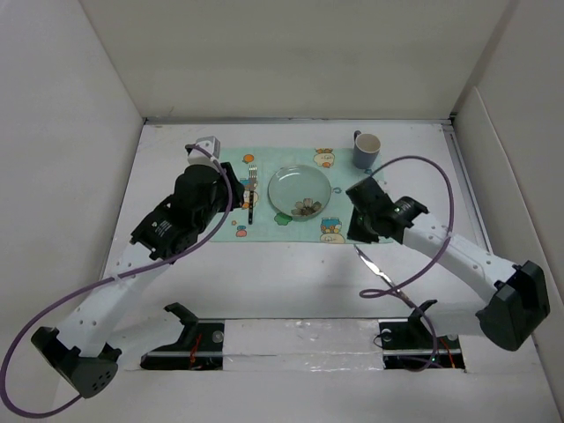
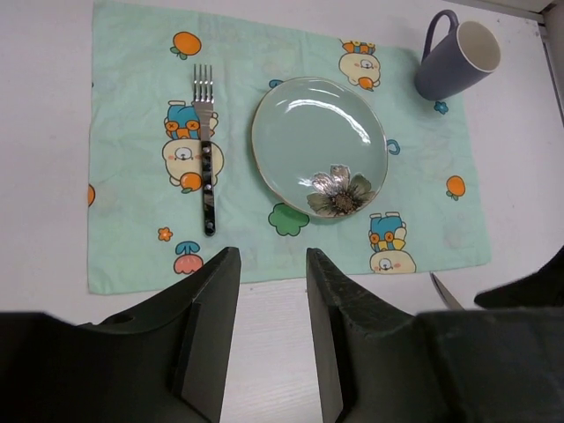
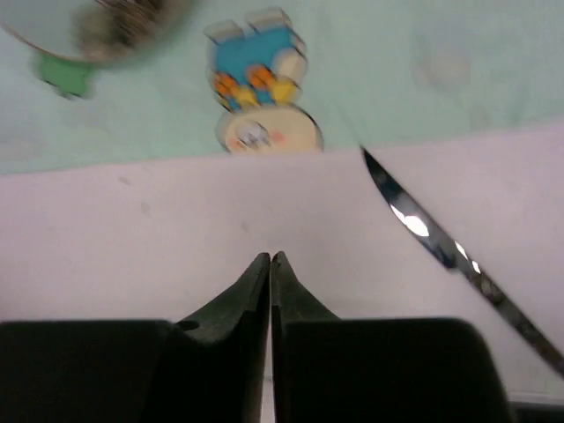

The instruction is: Set the dinner table for one person

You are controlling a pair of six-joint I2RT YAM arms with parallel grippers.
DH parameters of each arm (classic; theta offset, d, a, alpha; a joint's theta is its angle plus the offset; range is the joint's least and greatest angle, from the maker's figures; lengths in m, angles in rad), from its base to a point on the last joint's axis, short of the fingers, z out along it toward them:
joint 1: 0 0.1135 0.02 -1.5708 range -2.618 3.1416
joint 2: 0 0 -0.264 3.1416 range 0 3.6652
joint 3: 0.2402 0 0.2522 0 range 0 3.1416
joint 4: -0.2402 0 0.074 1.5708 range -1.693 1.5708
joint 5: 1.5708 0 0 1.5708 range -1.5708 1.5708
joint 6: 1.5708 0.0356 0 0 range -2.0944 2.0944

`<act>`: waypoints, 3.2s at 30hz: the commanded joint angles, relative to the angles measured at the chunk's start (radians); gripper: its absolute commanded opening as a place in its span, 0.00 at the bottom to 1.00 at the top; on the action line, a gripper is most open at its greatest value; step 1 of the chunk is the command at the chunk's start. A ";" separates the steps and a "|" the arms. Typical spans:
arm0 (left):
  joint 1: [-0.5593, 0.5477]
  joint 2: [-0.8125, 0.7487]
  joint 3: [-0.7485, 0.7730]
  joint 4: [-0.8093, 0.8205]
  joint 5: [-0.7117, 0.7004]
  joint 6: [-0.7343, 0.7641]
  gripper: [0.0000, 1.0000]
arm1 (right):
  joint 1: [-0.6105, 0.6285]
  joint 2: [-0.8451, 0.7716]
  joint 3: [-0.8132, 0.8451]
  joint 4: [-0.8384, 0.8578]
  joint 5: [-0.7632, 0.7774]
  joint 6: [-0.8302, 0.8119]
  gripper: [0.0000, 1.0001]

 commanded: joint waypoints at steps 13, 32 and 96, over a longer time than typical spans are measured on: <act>-0.019 -0.092 -0.066 0.071 -0.024 0.028 0.33 | -0.207 0.126 -0.141 -0.260 -0.066 0.049 0.82; -0.019 -0.126 -0.078 0.071 -0.109 0.043 0.32 | -0.351 0.401 -0.147 -0.177 -0.300 -0.160 0.65; -0.005 0.144 0.115 0.093 -0.086 0.086 0.31 | -0.027 0.365 0.401 -0.135 -0.143 -0.356 0.00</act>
